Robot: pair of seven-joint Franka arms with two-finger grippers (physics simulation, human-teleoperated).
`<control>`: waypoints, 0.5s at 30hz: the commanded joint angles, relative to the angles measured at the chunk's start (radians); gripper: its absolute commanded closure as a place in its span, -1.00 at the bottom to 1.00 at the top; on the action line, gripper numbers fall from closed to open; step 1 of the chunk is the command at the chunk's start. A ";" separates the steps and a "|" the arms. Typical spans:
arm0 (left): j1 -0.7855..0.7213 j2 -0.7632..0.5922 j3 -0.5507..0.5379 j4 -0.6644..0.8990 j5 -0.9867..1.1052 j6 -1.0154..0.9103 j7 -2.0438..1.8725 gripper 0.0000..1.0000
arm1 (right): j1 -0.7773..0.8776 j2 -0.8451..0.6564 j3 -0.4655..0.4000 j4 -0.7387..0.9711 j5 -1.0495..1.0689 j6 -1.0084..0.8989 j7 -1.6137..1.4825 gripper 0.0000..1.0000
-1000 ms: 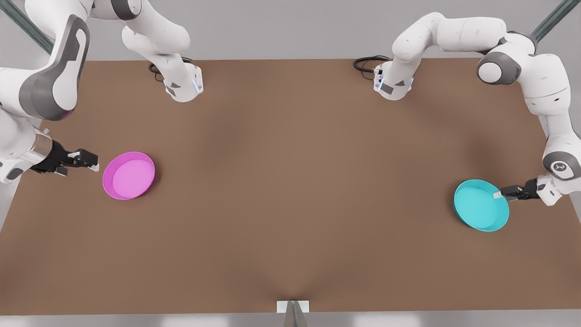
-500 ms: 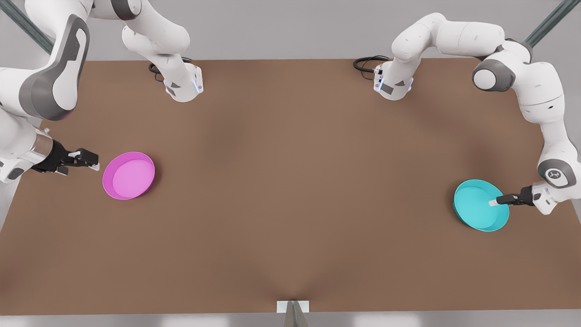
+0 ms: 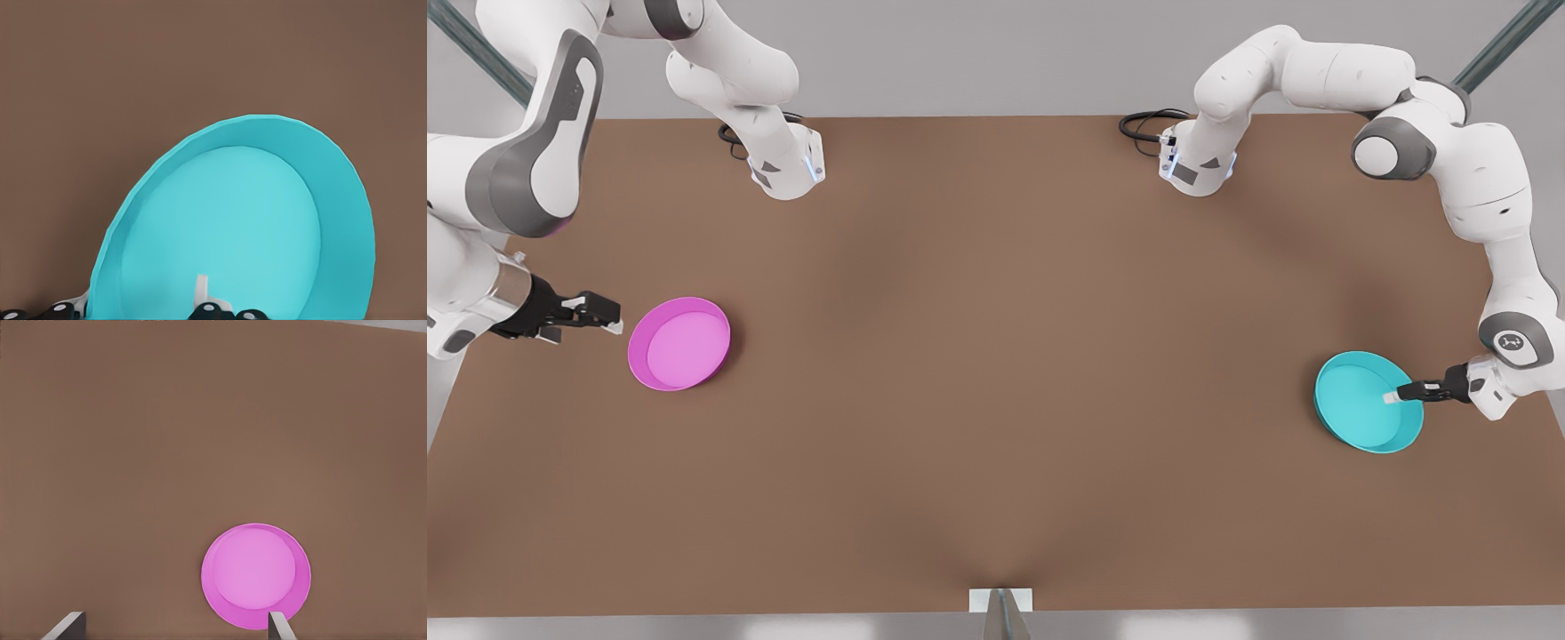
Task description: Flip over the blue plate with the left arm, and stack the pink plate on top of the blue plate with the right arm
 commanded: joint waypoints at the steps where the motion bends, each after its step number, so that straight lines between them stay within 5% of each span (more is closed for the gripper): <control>1: 0.000 0.000 0.000 -0.001 0.002 0.000 0.000 -0.23 | -0.001 0.001 0.000 0.000 0.000 0.000 0.000 -1.00; 6: 0.000 0.000 0.000 -0.001 0.002 0.000 0.000 -0.22 | -0.002 0.003 0.000 0.000 0.003 0.003 0.001 -1.00; 15: 0.000 0.000 0.000 -0.001 0.005 0.000 0.002 0.30 | -0.010 0.017 0.000 0.002 0.005 0.009 0.001 -1.00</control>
